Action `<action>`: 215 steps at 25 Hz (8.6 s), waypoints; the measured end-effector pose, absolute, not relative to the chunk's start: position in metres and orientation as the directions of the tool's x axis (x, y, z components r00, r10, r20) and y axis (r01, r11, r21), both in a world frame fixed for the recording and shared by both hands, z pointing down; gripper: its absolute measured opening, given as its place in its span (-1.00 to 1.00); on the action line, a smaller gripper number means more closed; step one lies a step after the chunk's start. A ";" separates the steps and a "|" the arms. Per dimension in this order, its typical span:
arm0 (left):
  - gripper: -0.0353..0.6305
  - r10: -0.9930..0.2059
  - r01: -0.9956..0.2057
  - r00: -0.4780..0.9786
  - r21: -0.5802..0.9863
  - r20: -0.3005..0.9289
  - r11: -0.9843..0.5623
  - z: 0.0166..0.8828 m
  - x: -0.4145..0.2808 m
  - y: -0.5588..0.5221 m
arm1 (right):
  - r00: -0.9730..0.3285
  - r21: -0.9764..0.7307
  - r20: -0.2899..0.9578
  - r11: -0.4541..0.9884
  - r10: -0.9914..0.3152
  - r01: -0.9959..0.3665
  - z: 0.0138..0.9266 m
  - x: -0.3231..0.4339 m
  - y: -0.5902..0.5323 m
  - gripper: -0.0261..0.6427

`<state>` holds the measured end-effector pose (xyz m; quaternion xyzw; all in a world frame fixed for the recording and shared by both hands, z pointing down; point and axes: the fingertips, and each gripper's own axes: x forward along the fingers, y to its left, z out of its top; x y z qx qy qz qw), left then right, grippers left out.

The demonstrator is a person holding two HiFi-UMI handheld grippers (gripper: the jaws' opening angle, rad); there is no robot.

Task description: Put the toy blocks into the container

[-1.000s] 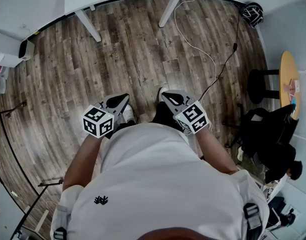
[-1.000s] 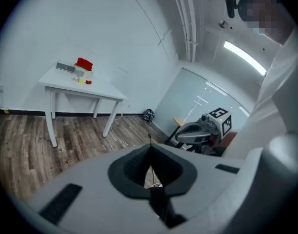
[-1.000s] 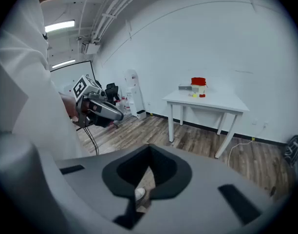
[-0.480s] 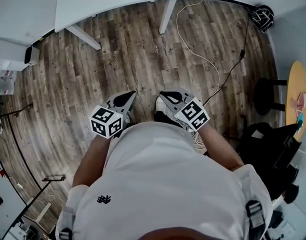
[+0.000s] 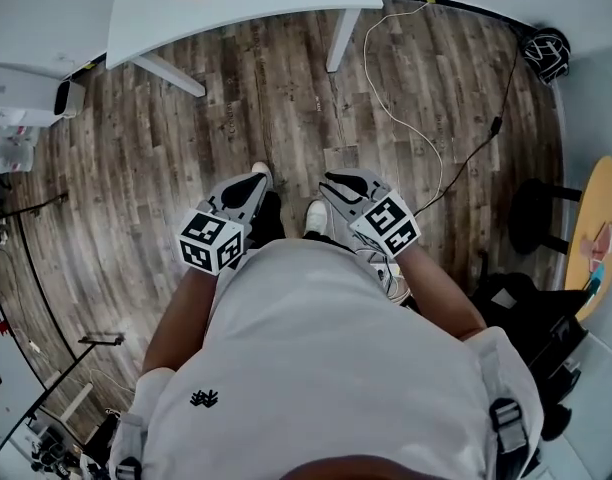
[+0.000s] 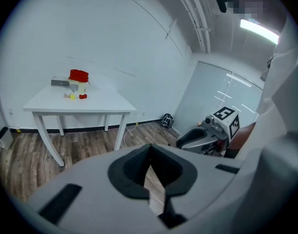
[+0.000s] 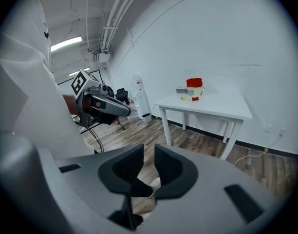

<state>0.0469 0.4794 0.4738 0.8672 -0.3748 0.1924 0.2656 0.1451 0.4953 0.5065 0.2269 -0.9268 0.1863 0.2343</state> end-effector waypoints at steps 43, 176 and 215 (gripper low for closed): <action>-0.30 -0.632 -0.920 0.224 -0.054 0.742 -0.388 0.561 -0.081 -0.067 | -0.846 -0.288 0.526 0.918 -0.085 -0.271 0.496 0.131 0.018 -0.84; -0.88 -0.730 -0.947 0.262 0.025 0.631 -0.319 0.488 -0.075 -0.067 | -0.834 -0.284 0.517 0.881 -0.192 -0.379 0.506 0.160 -0.034 -0.86; -0.31 -0.629 -0.958 -0.234 -0.066 0.741 0.279 0.638 -0.198 -0.086 | -0.751 -0.239 0.615 0.851 -0.240 -0.468 0.499 0.162 -0.048 -0.86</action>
